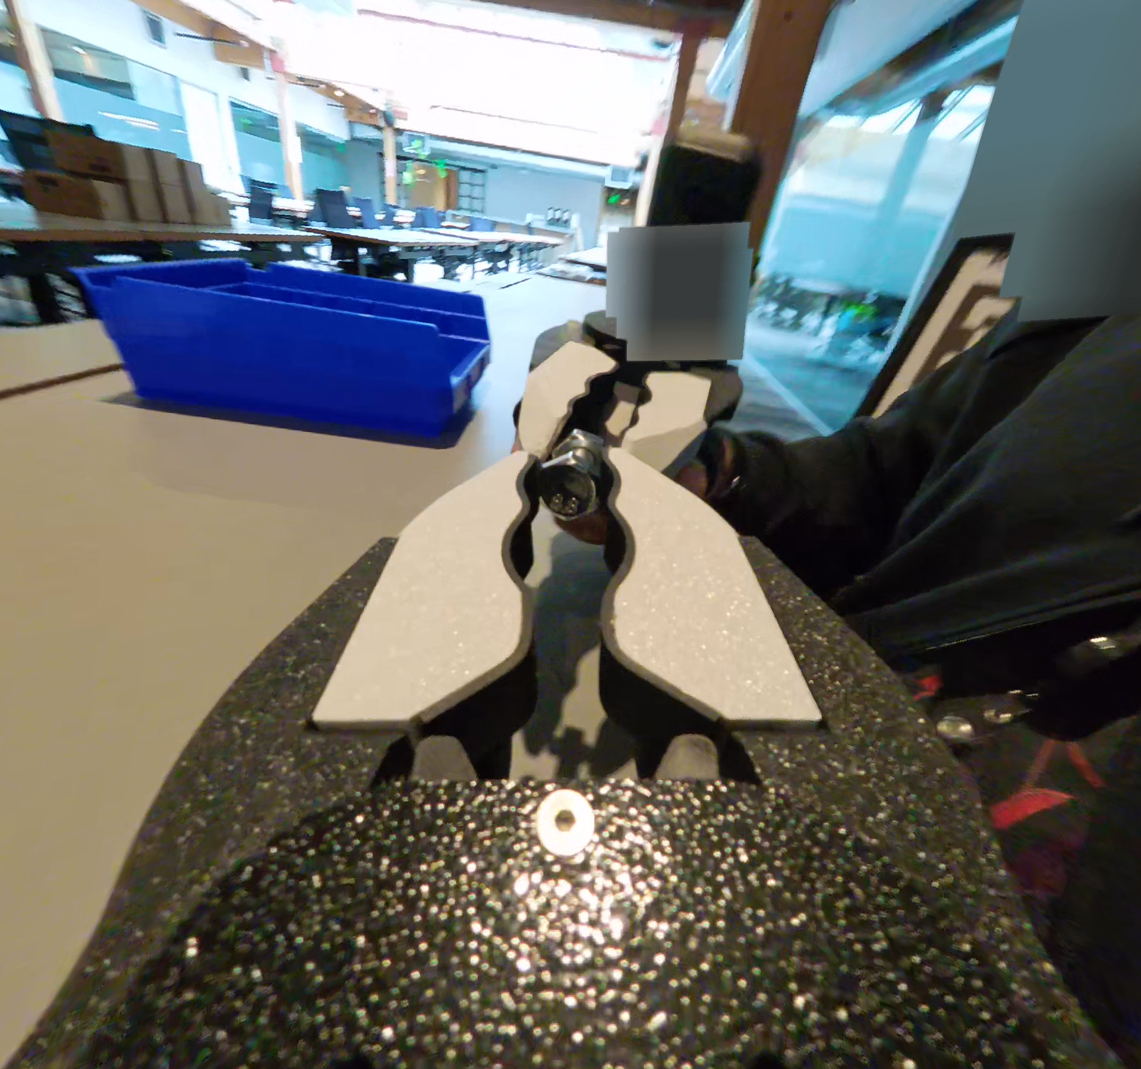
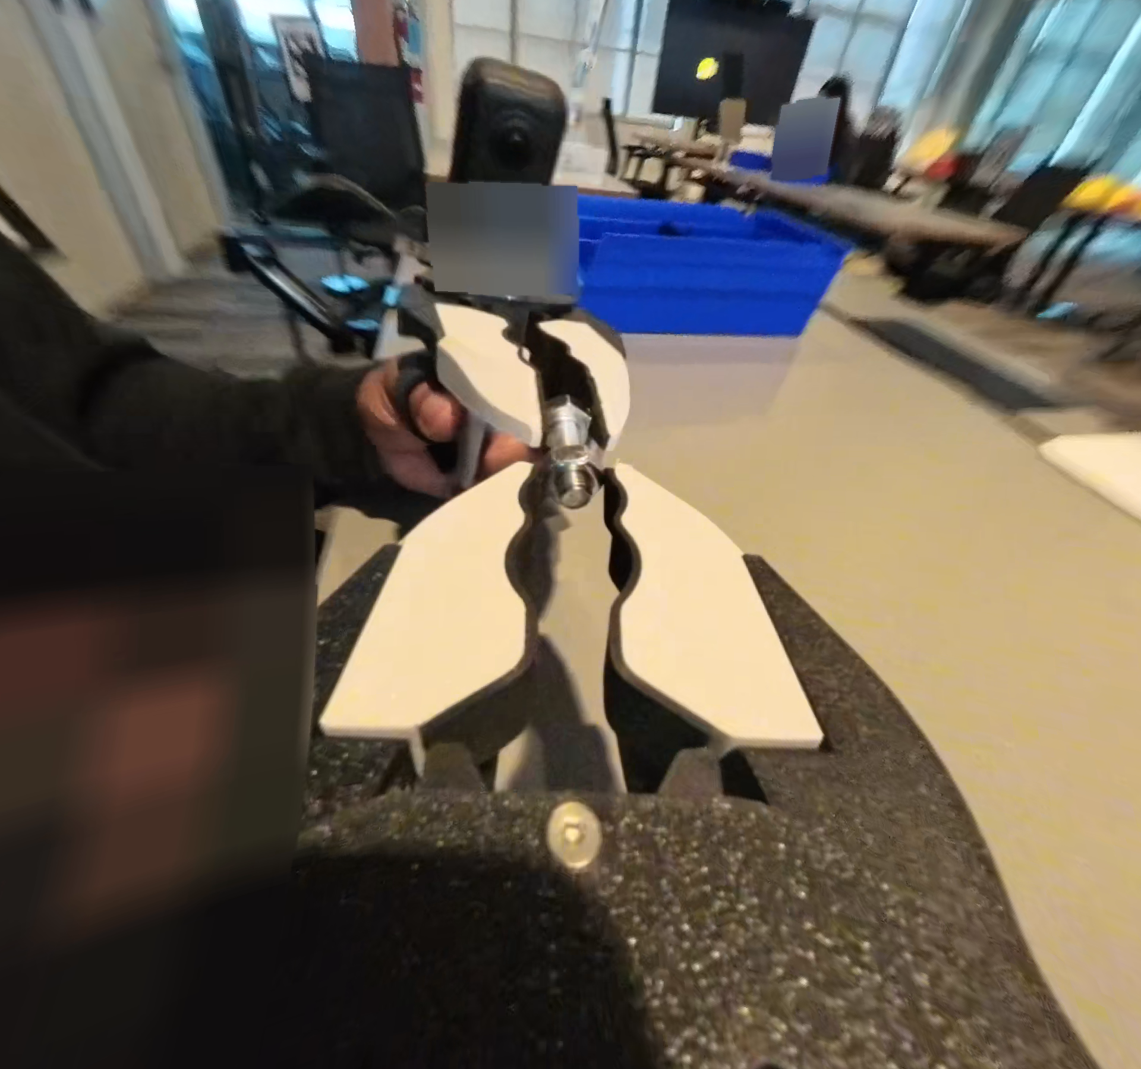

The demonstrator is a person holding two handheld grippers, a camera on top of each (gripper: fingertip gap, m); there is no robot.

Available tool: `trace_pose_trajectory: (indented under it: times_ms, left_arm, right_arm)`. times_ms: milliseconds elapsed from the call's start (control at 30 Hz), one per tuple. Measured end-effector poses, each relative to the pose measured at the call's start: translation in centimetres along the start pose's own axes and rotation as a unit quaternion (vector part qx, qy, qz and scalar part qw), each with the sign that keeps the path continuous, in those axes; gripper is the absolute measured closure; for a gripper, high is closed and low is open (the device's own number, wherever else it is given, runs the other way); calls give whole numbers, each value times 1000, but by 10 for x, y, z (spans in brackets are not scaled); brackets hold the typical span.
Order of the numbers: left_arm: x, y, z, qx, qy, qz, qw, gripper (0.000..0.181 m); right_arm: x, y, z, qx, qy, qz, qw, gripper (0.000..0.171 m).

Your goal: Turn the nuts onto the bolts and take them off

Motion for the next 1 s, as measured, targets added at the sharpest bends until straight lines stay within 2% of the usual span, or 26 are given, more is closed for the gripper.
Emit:
trace_pose_trajectory:
  times_ms: [133,200,233,367,433,567,700,833,1000]
  left_arm:
    - [2,0,0,69,18,38,997,164]
    - [1,2,0,53,13,38,998,164]
    - [0,3,2,36,3,35,999,164]
    - [-7,8,7,-38,-36,8,999,164]
    - [-7,7,6,-64,-42,-9,997,164]
    - [-7,5,5,-81,-42,-27,995,164]
    - [-7,3,5,-104,-43,-46,993,164]
    - [-7,2,5,-129,-42,-66,989,164]
    - [-6,-1,2,-140,-29,-78,987,164]
  right_arm:
    - [-1,0,0,193,-41,101,975,151]
    - [-1,-1,0,226,-54,120,965,150]
    - [-1,-2,0,219,-52,117,967,145]
    - [-2,-8,1,83,-33,32,995,136]
    - [-2,-9,1,-4,-16,-16,1000,136]
    - [1,-7,-1,-132,13,-79,988,138]
    - [2,-6,-1,-237,33,-131,962,143]
    - [5,0,-2,-287,41,-142,946,144]
    - [1,0,6,-287,21,-153,946,144]
Point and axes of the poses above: each gripper's, where its closed fingertips meet, x out along the fingers, z out of its top, y = z × x across the jaws, the point moved 1 cm from there along -x, back along the fingers, and after that the axes turned 1 degree about x, right-handed, at the moved point
